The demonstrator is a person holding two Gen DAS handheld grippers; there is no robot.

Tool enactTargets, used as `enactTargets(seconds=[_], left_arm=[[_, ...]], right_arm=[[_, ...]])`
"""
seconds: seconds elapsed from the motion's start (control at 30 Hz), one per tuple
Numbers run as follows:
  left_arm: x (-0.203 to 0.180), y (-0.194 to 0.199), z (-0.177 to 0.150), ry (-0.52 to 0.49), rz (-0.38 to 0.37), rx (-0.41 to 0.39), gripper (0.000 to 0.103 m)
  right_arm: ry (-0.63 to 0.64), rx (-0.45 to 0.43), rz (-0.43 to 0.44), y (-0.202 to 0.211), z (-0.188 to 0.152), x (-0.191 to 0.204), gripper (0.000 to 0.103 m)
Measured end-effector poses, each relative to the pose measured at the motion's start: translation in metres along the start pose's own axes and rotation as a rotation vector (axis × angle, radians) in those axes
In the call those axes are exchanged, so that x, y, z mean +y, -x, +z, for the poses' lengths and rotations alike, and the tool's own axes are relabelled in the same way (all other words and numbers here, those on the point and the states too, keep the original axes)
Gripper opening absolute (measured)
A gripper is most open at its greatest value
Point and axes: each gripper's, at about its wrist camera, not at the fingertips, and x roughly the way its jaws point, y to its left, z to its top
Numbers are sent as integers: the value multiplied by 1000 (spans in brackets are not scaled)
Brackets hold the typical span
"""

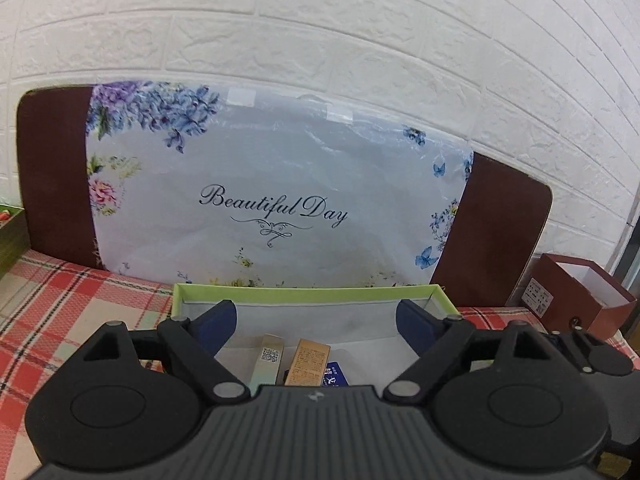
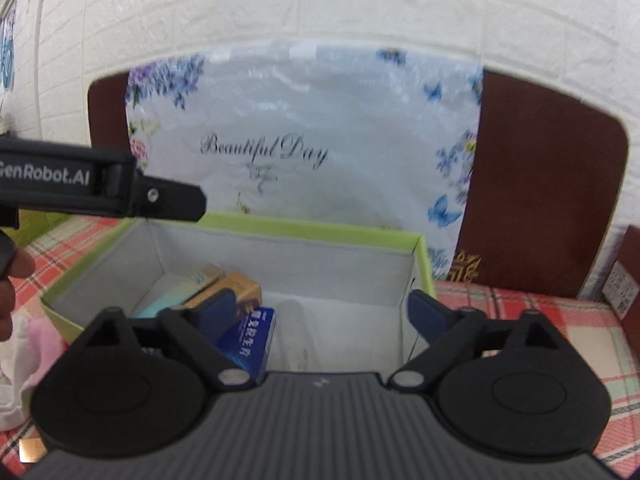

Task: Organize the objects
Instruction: 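Lower the tube and tan box into the lime-green box and release both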

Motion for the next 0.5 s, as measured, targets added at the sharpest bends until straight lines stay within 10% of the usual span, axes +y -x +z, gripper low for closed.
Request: enactTargets(seconds=[0.37, 0.5], left_arm=[[-28, 111, -17, -86, 159, -83, 93], [-25, 141, -43, -55, 110, -53, 93]], right_arm=[[-84, -143, 10, 120, 3, 7, 103], [-129, -167, -2, 165, -15, 16, 103]])
